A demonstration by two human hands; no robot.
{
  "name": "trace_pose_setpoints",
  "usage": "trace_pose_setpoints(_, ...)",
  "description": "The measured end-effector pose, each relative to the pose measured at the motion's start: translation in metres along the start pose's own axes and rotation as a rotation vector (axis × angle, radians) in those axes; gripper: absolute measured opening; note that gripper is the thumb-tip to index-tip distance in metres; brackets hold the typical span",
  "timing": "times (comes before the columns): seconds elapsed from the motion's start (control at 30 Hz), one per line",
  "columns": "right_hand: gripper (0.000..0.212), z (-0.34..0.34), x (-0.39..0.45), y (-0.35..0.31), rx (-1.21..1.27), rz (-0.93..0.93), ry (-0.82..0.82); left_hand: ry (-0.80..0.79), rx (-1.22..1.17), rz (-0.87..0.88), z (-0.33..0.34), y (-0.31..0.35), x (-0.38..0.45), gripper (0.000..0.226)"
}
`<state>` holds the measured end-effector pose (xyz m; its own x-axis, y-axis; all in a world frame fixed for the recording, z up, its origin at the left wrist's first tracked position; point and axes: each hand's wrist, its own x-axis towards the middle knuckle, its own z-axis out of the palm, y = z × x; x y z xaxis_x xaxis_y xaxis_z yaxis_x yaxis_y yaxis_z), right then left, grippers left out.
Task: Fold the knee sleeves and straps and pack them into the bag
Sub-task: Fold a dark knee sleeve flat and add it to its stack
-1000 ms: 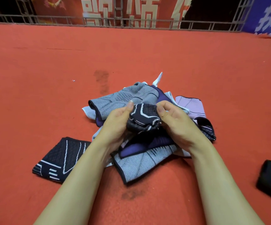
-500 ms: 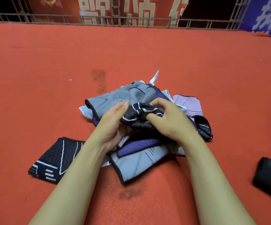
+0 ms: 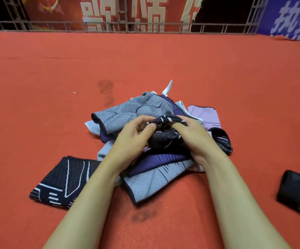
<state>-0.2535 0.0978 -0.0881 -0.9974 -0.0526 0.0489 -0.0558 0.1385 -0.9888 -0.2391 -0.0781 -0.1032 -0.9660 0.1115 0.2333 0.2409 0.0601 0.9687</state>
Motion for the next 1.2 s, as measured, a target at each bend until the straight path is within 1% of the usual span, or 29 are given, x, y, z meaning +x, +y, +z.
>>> trace_pose_setpoints(0.07, 0.02, -0.002, -0.002, -0.002, 0.048, 0.011, -0.071, -0.017, -0.117, -0.044, 0.001, 0.002, -0.001, 0.018)
trace_pose_setpoints(0.1, 0.019, -0.003, -0.004, -0.003, 0.054, 0.004, -0.104, -0.025, -0.216, -0.072, 0.0, 0.003, -0.001, 0.021)
trace_pose_setpoints(0.17, 0.02, -0.005, -0.006, -0.005, 0.002, -0.036, -0.181, -0.062, -0.434, -0.137, -0.004, 0.006, -0.001, 0.033)
trace_pose_setpoints(0.2, 0.023, -0.006, -0.008, -0.006, -0.042, -0.06, -0.225, -0.077, -0.514, -0.167, -0.006, 0.007, -0.002, 0.035)
trace_pose_setpoints(0.27, 0.029, -0.008, -0.011, -0.007, -0.092, -0.071, -0.295, -0.087, -0.62, -0.192, -0.009, 0.008, -0.001, 0.025)
trace_pose_setpoints(0.3, 0.031, -0.009, -0.011, -0.007, -0.091, -0.057, -0.306, -0.072, -0.65, -0.202, -0.01, 0.008, 0.0, 0.025)
trace_pose_setpoints(0.37, 0.039, -0.01, -0.011, -0.009, -0.089, -0.021, -0.309, -0.047, -0.672, -0.204, -0.011, 0.008, 0.001, 0.043)
trace_pose_setpoints(0.4, 0.043, -0.01, -0.012, -0.011, -0.116, -0.022, -0.308, -0.041, -0.67, -0.203, -0.01, 0.01, 0.0, 0.047)
trace_pose_setpoints(0.47, 0.046, -0.008, -0.013, -0.014, -0.197, -0.052, -0.295, -0.039, -0.656, -0.193, -0.009, 0.01, 0.002, 0.042)
trace_pose_setpoints(0.53, 0.043, -0.006, -0.013, -0.016, -0.283, -0.09, -0.254, -0.026, -0.644, -0.189, -0.007, 0.009, 0.002, 0.034)
trace_pose_setpoints(0.6, 0.038, -0.001, -0.012, -0.018, -0.392, -0.132, -0.191, -0.023, -0.636, -0.158, -0.005, 0.011, -0.002, 0.032)
trace_pose_setpoints(0.7, 0.03, 0.007, -0.01, -0.019, -0.47, -0.201, -0.069, -0.091, -0.574, -0.099, -0.006, 0.01, -0.005, 0.05)
trace_pose_setpoints(0.73, 0.029, 0.008, -0.009, -0.018, -0.463, -0.206, -0.025, -0.11, -0.536, -0.086, -0.008, 0.01, -0.005, 0.052)
trace_pose_setpoints(0.8, 0.029, 0.006, -0.008, -0.014, -0.44, -0.199, 0.034, -0.098, -0.418, -0.072, -0.009, 0.009, -0.003, 0.046)
trace_pose_setpoints(0.9, 0.03, -0.001, -0.006, -0.01, -0.38, -0.193, 0.021, -0.006, -0.115, -0.045, -0.008, 0.009, 0.0, 0.043)
trace_pose_setpoints(0.97, 0.029, -0.003, -0.007, -0.014, -0.328, -0.18, 0.004, 0.05, 0.021, -0.007, -0.004, 0.009, 0.001, 0.038)
trace_pose_setpoints(1.03, 0.028, -0.006, -0.005, -0.016, -0.352, -0.194, 0.025, 0.138, 0.15, 0.034, -0.003, 0.009, 0.003, 0.032)
trace_pose_setpoints(1.1, 0.029, -0.008, -0.004, -0.018, -0.435, -0.219, 0.045, 0.174, 0.202, 0.038, -0.005, 0.008, 0.005, 0.031)
trace_pose_setpoints(1.17, 0.033, -0.009, -0.005, -0.022, -0.492, -0.249, 0.045, 0.142, 0.241, 0.019, -0.006, 0.01, 0.006, 0.031)
trace_pose_setpoints(1.2, 0.036, -0.008, -0.006, -0.023, -0.503, -0.263, 0.043, 0.114, 0.224, 0.0, -0.006, 0.012, 0.005, 0.03)
